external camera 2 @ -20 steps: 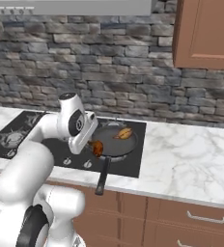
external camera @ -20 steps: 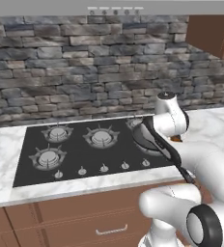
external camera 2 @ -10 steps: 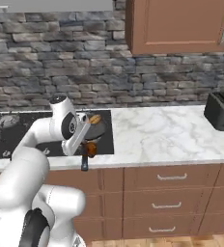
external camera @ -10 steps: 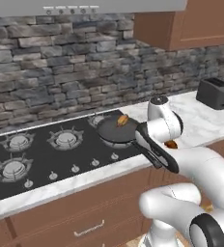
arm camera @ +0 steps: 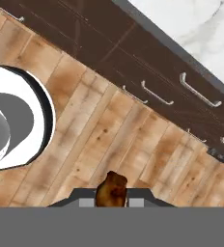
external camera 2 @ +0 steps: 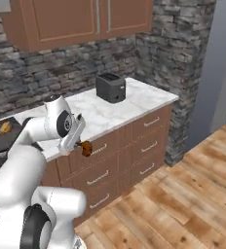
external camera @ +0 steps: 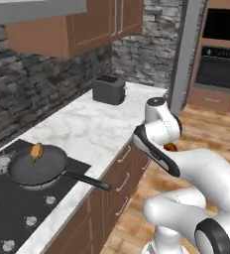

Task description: Take the chicken drumsticks from the pan and place one on each plate on the dining counter.

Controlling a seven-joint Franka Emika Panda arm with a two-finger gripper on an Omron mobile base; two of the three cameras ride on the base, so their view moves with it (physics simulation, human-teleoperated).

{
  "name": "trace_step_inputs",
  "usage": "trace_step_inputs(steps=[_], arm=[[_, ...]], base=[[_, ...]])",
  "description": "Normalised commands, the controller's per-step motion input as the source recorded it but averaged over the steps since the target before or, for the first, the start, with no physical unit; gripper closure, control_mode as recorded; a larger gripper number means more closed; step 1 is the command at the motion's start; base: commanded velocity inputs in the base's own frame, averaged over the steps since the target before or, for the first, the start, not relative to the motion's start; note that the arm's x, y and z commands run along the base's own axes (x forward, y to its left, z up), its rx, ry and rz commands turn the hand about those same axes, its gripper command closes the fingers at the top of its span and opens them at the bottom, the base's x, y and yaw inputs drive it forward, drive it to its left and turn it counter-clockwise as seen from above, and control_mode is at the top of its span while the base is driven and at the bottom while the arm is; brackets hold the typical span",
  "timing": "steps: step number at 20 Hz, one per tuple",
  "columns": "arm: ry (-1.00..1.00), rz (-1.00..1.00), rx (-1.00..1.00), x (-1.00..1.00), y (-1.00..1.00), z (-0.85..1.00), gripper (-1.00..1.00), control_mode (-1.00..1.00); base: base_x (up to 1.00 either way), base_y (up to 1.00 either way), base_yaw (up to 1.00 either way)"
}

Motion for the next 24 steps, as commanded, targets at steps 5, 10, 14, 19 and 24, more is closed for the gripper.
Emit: trace_step_inputs(steps=[5,10,14,19,24], arm=[[0.00,0.00,0.00,0.00,0.00,0.00,1.00,1.00],[0.00,0.00,0.00,0.00,0.00,0.00,1.00,1.00],[0.00,0.00,0.00,0.00,0.00,0.00,1.00,1.00],[0.00,0.00,0.00,0.00,0.00,0.00,1.00,1.00],[0.00,0.00,0.00,0.00,0.00,0.00,1.00,1.00]], base=[[0.00,0.00,-1.00],[0.00,0.00,-1.00],[0.00,-0.04,-1.00],[0.04,-0.03,-1.00],[0.16,0.00,-1.00]])
